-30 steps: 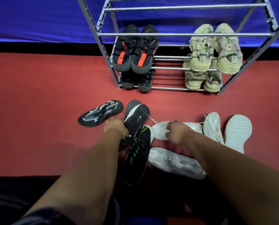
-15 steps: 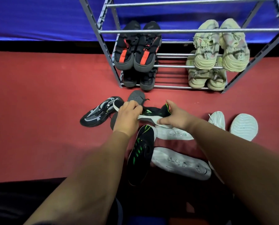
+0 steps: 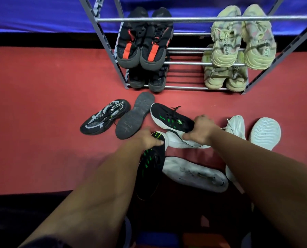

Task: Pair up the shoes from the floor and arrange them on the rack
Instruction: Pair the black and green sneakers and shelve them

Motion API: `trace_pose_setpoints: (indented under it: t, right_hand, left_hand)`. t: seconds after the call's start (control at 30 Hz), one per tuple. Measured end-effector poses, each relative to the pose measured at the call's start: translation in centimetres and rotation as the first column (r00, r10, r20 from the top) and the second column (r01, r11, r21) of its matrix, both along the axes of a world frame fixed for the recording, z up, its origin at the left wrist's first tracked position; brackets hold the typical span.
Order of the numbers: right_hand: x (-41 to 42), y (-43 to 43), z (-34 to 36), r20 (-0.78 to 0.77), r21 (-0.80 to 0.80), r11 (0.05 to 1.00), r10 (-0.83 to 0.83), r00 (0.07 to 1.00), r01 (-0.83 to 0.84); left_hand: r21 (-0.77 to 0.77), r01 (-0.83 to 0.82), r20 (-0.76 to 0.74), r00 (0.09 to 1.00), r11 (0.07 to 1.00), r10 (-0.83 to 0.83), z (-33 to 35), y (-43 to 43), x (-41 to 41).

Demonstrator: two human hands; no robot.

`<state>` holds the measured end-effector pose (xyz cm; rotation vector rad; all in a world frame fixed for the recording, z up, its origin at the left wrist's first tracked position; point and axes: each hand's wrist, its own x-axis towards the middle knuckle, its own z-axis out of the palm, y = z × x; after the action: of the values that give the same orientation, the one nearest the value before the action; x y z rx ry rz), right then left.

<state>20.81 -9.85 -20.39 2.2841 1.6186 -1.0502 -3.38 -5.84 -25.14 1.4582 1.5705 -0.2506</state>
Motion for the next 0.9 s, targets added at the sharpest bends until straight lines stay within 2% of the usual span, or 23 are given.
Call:
trace_pose_setpoints:
  t: [0.07,0.17,0.27,0.4,0.53,0.63,0.7,0.8,0.9]
  right_hand:
    - [0.6,-0.3,-0.4,0.111,-0.006,0.999,0.044,0.993,-0.043]
    - [1.2,-1.0,-0.7,0.201,-0.063,0.997,0.056,0.978,-0.044]
    - [0.9,-1.5,-0.8,0.175,-0.087,0.996,0.03,0.984,-0.015]
    - [0.0,-1.7,-0.5,0.066,-0.093,0.996,0.008,0.998,-0.002]
    - [-0.7,-1.5,-0.1,-0.098,0.002,0.999,0.045,0.994,-0.045]
    - [-1.2,-0.7,0.4,-0.21,0.125,0.99,-0.039,0.977,0.066]
    - [-1.2,0.0,1.3,-0.245,0.181,0.972,-0.102,0.964,0.148]
    - [-0.2,0.2,2.4,-0.161,0.284,0.915,-0.249,0.955,0.286]
    - [1.1,-0.5,2.9,-0.024,0.351,0.838,-0.438,0.899,0.418]
  left_hand:
    - [-0.017,0.044,0.006,0.999,0.999,-0.044,-0.9,-0.5,0.3]
    - [0.01,-0.009,0.02,1.0,1.0,0.009,-1.2,-0.4,0.3]
    - [-0.081,-0.074,0.126,0.988,0.994,0.084,-0.1,0.4,0.0]
    - [-0.116,-0.264,0.212,0.935,0.958,0.283,2.9,2.2,-1.2]
    - [-0.279,-0.407,0.418,0.764,0.87,0.491,5.1,3.5,-2.6]
    - [-0.343,-0.503,0.485,0.629,0.794,0.608,5.6,3.6,-2.3]
    - [-0.348,-0.553,0.505,0.57,0.757,0.648,5.9,3.3,-1.5]
    - [-0.374,-0.621,0.514,0.479,0.689,0.711,6.1,2.4,0.3]
    - [-0.474,-0.629,0.481,0.401,0.616,0.78,5.9,0.9,1.7]
